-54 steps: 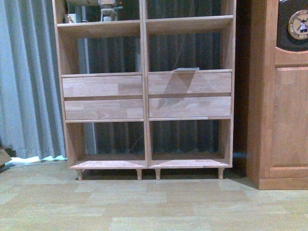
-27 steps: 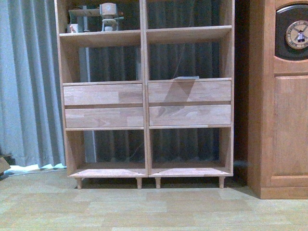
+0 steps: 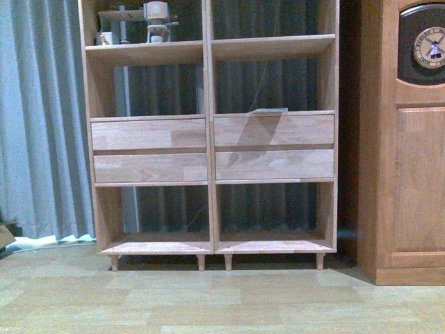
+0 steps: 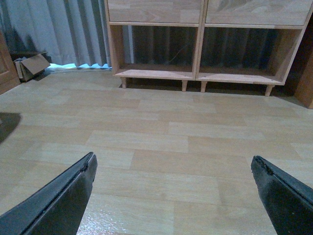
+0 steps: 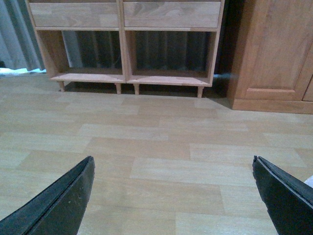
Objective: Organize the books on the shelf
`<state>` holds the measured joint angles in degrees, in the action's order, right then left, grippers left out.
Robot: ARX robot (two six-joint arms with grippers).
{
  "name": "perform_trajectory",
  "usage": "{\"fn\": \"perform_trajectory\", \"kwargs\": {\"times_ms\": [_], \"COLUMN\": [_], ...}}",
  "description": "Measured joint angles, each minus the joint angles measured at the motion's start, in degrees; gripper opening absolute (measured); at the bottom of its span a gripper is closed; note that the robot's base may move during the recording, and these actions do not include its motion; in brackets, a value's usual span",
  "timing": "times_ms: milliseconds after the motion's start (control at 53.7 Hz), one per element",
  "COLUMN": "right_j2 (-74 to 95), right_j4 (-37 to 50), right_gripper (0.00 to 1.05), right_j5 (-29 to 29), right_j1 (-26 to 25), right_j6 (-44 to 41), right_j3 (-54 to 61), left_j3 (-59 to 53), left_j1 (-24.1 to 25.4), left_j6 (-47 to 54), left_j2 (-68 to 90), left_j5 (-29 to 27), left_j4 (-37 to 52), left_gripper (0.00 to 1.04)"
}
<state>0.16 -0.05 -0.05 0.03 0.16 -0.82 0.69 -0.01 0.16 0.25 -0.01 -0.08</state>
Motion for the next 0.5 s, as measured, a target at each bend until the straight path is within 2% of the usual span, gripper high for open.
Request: {"fn": "perform_trajectory", "kwargs": {"times_ms": [503], "right_j2": [0.0], "right_j4": [0.0], "right_gripper": [0.98], "right_j5": [0.0], "right_j1": [0.0], "right_j6": [0.0], "right_j3": [0.0], "left_j3": [0.0], "left_j1": [0.0], "left_j6": [-0.02], "left_j2": [0.0], "left_j5": [0.0], "left_j4": [0.0], "left_gripper": [0.97]}}
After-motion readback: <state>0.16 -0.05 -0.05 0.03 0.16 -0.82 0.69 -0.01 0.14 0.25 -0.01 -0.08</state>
